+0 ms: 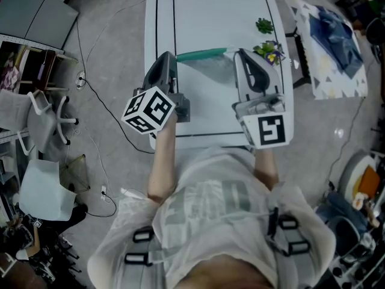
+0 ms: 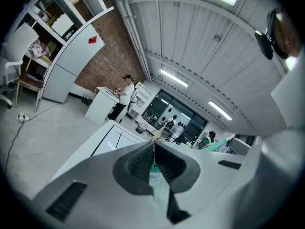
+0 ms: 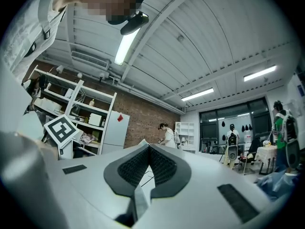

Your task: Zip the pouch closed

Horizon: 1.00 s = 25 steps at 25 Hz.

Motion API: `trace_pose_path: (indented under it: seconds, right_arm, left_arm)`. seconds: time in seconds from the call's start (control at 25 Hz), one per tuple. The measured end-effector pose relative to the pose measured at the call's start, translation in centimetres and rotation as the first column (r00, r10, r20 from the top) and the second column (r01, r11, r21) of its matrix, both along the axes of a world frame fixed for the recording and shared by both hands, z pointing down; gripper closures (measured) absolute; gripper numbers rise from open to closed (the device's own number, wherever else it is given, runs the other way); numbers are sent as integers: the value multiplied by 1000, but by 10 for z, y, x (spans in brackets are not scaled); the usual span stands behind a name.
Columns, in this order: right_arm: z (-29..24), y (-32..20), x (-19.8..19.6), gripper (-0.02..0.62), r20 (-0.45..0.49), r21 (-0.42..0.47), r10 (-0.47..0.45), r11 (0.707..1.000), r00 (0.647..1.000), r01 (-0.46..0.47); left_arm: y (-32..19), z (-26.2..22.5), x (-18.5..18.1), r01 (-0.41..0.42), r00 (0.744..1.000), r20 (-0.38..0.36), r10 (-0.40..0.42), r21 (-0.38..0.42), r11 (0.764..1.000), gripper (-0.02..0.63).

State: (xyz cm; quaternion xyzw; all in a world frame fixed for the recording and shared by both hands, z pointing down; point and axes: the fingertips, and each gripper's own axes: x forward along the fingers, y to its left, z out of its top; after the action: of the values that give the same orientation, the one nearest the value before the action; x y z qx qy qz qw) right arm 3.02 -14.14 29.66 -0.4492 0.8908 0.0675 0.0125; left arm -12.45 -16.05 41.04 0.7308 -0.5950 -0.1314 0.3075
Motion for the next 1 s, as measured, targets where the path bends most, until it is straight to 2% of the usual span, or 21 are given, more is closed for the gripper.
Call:
trace_pose_path:
  seconds: [0.08, 0.2, 0.32, 0.48, 0.6, 0.8, 1.0]
  right_arm:
    - [9, 0, -2, 588, -22, -20, -8, 1000, 1000, 8]
    - [22, 0, -7, 588, -60, -48, -35, 998, 998, 32]
    - [31, 0, -11, 588, -83, -84, -59, 995, 995, 52]
    - [52, -7, -8, 588, -130, -179, -64, 983, 990, 40]
    - [70, -13, -4, 586, -159, -236, -48, 972, 986, 9]
    - [88, -17, 3, 586, -179, -263, -16, 964, 984, -32]
    - [103, -25, 20, 586, -201, -294, 46, 950, 979, -105]
  left_arm:
    - [1, 1, -4, 3, 995, 104, -3, -3, 1000, 600]
    - [2, 4, -11, 10, 968, 253, -9, -2, 1000, 600]
    - [3, 4, -17, 18, 944, 330, -22, 15, 1000, 600]
    - [3, 9, -16, -18, 887, 461, 18, -5, 1000, 600]
    - [6, 14, -14, -23, 864, 502, 31, -21, 1000, 600]
    - [8, 14, -12, -21, 842, 539, 22, -10, 1000, 600]
    - [5, 13, -23, 49, 810, 583, -57, 30, 998, 598]
